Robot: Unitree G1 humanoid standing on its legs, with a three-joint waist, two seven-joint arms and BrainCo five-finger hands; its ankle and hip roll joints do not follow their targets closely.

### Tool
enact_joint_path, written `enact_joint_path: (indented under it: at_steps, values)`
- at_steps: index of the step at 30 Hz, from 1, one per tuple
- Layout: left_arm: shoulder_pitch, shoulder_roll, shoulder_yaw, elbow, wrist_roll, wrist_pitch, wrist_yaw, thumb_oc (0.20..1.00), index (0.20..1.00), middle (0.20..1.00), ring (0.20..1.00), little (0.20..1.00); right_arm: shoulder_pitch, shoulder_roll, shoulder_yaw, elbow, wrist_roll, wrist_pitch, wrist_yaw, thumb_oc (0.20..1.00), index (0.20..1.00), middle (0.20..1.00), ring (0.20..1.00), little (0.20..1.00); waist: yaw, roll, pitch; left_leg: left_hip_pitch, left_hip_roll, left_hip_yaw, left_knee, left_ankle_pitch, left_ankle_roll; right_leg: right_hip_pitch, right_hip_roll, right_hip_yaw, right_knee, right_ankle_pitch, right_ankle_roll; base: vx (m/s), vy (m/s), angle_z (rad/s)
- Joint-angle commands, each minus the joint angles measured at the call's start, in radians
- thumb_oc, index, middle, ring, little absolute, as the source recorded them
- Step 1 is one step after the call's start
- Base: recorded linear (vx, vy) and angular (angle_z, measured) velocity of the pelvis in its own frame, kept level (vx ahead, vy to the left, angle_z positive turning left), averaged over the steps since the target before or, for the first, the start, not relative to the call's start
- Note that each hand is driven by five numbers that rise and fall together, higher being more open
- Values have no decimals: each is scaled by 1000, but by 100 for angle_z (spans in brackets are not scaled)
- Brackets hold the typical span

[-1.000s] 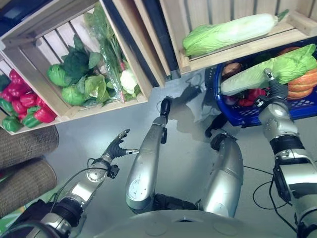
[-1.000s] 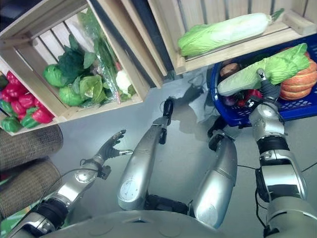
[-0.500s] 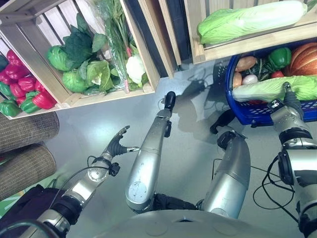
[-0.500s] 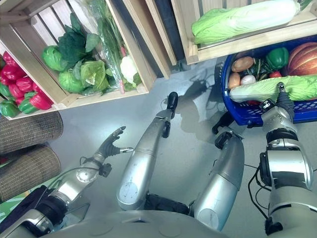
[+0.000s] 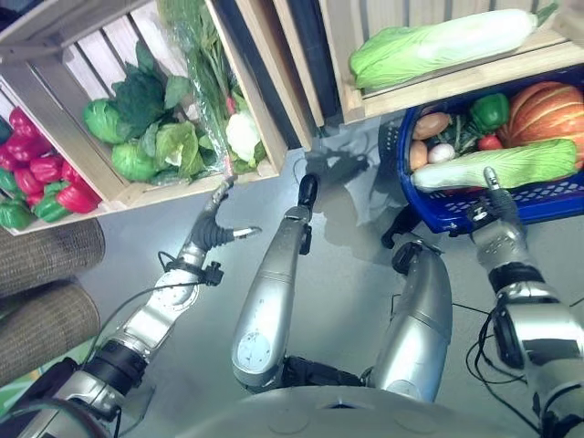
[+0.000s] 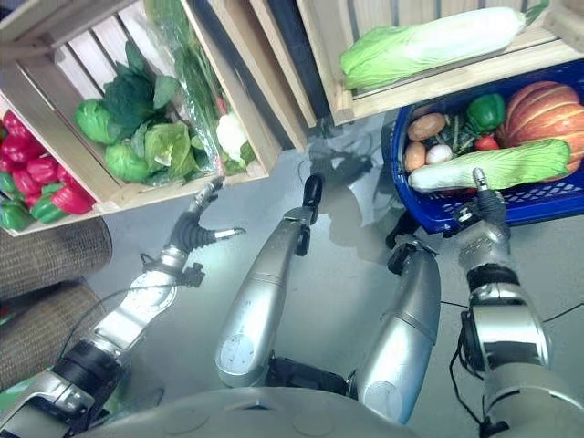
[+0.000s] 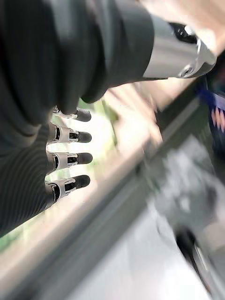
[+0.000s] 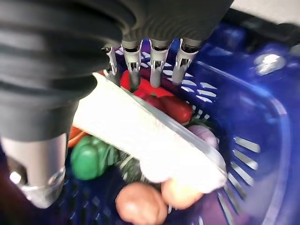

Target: Pick up fruits and vegetables into the basket

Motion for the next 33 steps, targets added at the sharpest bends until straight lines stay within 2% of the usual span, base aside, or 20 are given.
enact_joint_path:
  at_steps: [1,8,9,13,16,21,24,27,28,29,30,33]
  values:
    - [34,-14,66,-110,18,-116,-27,1000,1000,1000,1000,1000,170,-15,33,-182,-109,-122,-79,1000,1000,1000,1000,1000,-74,14,-33,74,-38,23,-114,-48,51,102,54,-33,-32,-48,59,-34,-28,-19]
    - [16,-33,164,-200,14,-117,-30,1000,1000,1000,1000,1000,423,41,-3,-529,-319,-185,-90,1000,1000,1000,1000,1000,-165,-45,-33,196,-10,50,-187,-32,33,214,87,0,-105,-39,84,-26,-6,-19]
    - [11,-34,176,-213,8,-117,-30,1000,1000,1000,1000,1000,447,46,-9,-575,-348,-186,-90,1000,1000,1000,1000,1000,-174,-48,-33,188,-4,61,-200,0,38,208,90,-8,-125,-11,75,-79,32,-21]
    - [-10,-46,205,-255,11,-119,1,1000,1000,1000,1000,1000,535,53,-17,-708,-459,-198,-83,1000,1000,1000,1000,1000,-212,-57,-33,231,2,77,-217,0,34,243,100,9,-142,-17,75,-17,43,-28]
    - [-33,-56,213,-285,68,-126,74,1000,1000,1000,1000,1000,567,39,-16,-780,-504,-207,-61,1000,1000,1000,1000,1000,-235,-60,-33,245,6,87,-215,-4,31,254,105,21,-142,-27,72,6,28,-10]
    - [-104,-63,226,-322,136,-69,204,1000,1000,1000,1000,1000,595,-4,-5,-880,-590,-203,-71,1000,1000,1000,1000,1000,-266,-57,-33,254,10,101,-209,-8,27,253,111,40,-131,-45,68,6,55,-13]
    - [-196,-53,221,-327,160,17,294,1000,1000,1000,1000,1000,591,-35,18,-935,-646,-177,-66,1000,1000,1000,1000,1000,-292,-53,-33,250,13,115,-205,-7,22,239,116,59,-120,-56,65,1,87,-9]
    - [-326,-26,196,-305,197,154,365,1000,1000,1000,1000,1000,570,-66,54,-977,-668,-135,-43,1000,1000,1000,1000,1000,-325,-52,-33,244,21,132,-205,-1,14,221,123,82,-109,-63,62,14,109,-7]
    - [-365,-18,185,-291,199,194,382,1000,1000,1000,1000,1000,563,-75,64,-986,-672,-120,-35,1000,1000,1000,1000,1000,-335,-51,-33,246,21,138,-206,0,11,218,125,87,-106,-64,61,24,95,-5]
    - [-382,-16,180,-282,198,208,388,1000,1000,1000,1000,1000,560,-77,68,-988,-674,-113,-34,1000,1000,1000,1000,1000,-338,-51,-33,247,22,140,-206,1,11,217,126,89,-106,-65,60,40,128,-12]
    - [-435,-10,165,-252,203,272,401,1000,1000,1000,1000,1000,549,-88,82,-997,-676,-89,-22,1000,1000,1000,1000,1000,-354,-50,-33,252,24,147,-208,3,7,215,128,98,-104,-67,59,44,130,-19]
    - [-519,14,138,-187,165,362,426,1000,1000,1000,1000,1000,542,-110,94,-1008,-678,-64,1,1000,1000,1000,1000,1000,-381,-47,-33,254,30,163,-208,7,0,203,131,117,-98,-69,58,47,158,-20]
